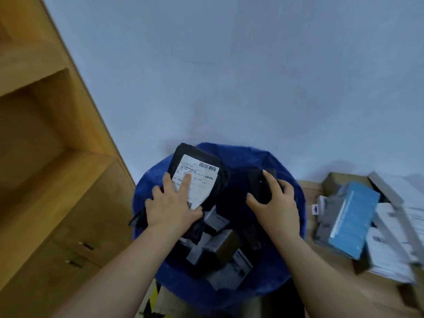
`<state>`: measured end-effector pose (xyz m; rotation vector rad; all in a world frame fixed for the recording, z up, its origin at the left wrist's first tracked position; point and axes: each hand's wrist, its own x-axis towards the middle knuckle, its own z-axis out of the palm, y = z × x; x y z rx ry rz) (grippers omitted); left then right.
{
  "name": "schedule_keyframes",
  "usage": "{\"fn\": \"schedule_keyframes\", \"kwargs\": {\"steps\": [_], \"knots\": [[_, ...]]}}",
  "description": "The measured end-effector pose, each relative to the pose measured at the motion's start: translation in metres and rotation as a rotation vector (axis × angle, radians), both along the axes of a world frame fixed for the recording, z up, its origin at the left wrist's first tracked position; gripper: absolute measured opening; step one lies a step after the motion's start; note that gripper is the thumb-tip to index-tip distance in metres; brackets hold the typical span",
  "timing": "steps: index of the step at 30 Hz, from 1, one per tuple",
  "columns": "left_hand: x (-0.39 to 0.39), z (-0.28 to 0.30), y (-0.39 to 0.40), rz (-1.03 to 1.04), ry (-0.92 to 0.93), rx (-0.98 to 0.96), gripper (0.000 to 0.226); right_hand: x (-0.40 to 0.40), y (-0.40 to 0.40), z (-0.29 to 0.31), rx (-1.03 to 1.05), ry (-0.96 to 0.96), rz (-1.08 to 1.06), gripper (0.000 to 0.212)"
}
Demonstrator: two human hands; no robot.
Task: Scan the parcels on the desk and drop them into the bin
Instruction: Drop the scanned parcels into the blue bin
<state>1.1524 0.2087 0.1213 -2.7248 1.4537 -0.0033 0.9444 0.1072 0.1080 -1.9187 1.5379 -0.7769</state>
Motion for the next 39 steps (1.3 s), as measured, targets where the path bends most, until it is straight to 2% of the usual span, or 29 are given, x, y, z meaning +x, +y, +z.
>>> {"fn": "schedule_keyframes", "kwargs": {"steps": [6,16,25,33,36,39], "knots": [[0.002,-0.059,-0.048,0.0,0.116,0.169,0.1,0.011,-0.033,-0.044,0.113,0.08,-0.046,0.071],[0.031,-0.166,-0.082,0.012,0.24,0.392,0.102,0.041,-0.073,-0.157,0.385,0.193,-0.068,0.073],[0.049,-0.24,-0.112,-0.062,0.316,0.47,0.102,0.054,-0.072,-0.232,0.576,0.186,-0.191,0.076],[0.049,-0.27,-0.111,-0.124,0.323,0.539,0.097,0.059,-0.061,-0.254,0.607,0.208,-0.239,0.076],[0.051,-0.263,-0.113,-0.137,0.326,0.601,0.098,0.063,-0.058,-0.246,0.62,0.219,-0.246,0.076],[0.052,-0.245,-0.118,-0.187,0.318,0.549,0.092,0.068,-0.055,-0.229,0.612,0.218,-0.27,0.076]]}}
